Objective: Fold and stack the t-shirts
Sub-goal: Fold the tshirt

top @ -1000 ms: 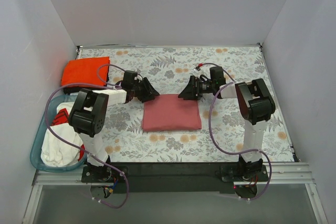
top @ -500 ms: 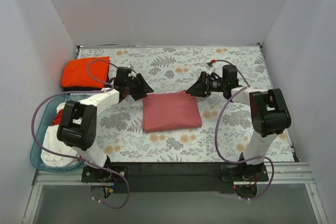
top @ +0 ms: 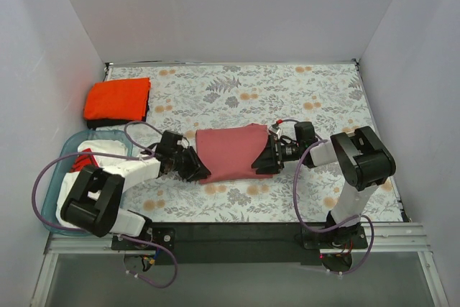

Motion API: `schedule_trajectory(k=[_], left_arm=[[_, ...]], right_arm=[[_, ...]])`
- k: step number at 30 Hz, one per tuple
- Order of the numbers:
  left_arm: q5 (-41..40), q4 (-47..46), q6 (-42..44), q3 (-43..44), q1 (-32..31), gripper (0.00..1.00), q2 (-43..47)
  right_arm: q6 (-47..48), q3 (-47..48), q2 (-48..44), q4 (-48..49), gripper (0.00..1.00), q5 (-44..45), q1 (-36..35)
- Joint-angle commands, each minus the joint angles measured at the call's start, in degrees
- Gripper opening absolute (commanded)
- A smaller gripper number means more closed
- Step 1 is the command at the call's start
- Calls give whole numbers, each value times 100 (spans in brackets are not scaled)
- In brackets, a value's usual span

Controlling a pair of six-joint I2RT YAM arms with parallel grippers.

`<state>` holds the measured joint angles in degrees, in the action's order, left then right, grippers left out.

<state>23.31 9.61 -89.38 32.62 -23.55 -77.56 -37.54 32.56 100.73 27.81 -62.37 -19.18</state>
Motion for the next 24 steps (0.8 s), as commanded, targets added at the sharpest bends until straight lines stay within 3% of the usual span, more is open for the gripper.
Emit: schedule_trajectory(k=[1,5,9,13,16,20,24], left_arm=[[182,84,-290,-282,245,27,-442],[61,322,-352,-432,518,24,-191],[-125,665,-211,-222,527,26,477],[-116,849,-185,76,457,30,1023],[-160,1016,-185,297,413,30,1155],[-607,1245,-115,341,413,31,1375],[-898,1412,-53,333,413,32,1594]], right_arm=[[194,-214,561,49,98,216,186],[194,-451,440,14,99,137,511],[-77,-435,-446,14,98,76,494],[-490,4,-1028,31,98,198,65],[-851,452,-1161,180,98,663,-733],[-1719,691,-801,1408,98,954,-1438],[-2711,481,233,2901,98,1209,-1861]])
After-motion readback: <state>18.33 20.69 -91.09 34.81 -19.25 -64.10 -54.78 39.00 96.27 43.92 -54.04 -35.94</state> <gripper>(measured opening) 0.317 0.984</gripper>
